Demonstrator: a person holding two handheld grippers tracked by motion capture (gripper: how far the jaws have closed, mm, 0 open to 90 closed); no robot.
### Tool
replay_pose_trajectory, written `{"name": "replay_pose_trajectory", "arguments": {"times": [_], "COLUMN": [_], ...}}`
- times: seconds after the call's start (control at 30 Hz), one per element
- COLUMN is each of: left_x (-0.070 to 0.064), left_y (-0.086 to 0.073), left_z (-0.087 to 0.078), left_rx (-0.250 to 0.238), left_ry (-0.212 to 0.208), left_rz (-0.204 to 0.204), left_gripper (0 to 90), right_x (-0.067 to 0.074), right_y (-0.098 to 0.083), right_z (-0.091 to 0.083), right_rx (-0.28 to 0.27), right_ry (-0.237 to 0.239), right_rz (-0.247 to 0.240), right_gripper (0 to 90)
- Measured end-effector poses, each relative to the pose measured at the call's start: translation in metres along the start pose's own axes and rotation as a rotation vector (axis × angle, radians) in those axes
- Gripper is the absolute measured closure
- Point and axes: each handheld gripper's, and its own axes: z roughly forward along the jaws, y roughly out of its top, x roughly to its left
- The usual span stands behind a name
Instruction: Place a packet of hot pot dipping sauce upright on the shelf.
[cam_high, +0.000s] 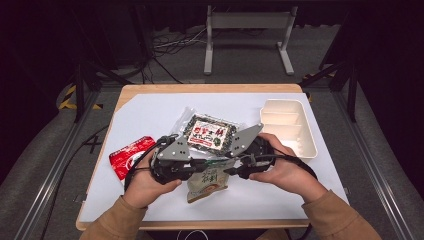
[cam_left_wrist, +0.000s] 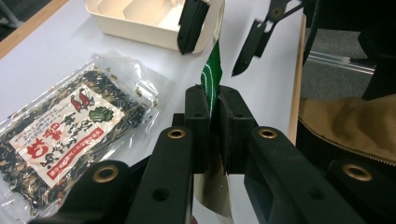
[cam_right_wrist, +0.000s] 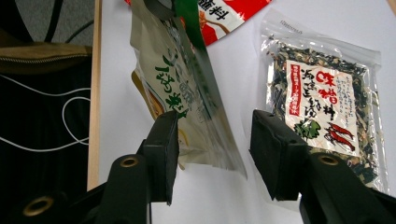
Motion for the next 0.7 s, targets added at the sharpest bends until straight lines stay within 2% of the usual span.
{"name": "replay_pose_trajectory", "arguments": {"times": [0.23,0.3,0.5,0.7], "left_x": [-0.002,-0.003,-0.004,-0.004], "left_y": [0.001,0.001,0.001,0.001], "left_z": [0.001,0.001,0.001,0.001], "left_rx": [-0.006,-0.008,-0.015,-0.017], "left_ry": [-0.003,-0.003,-0.007,-0.006], "left_rz": [0.011,0.011,0.017,0.017], "left_gripper": [83.7,83.8,83.9,83.9], "right_x": [0.000,0.001,0.001,0.001], "right_y": [0.004,0.006,0.009,0.010], "right_z": [0.012,0.018,0.028,0.031], "right_rx": [0.028,0.054,0.083,0.110], "right_ry": [0.023,0.039,0.062,0.083], "right_rz": [-0.033,-0.049,-0.071,-0.089], "right_gripper": [56.0,60.2,67.6,81.1]}}
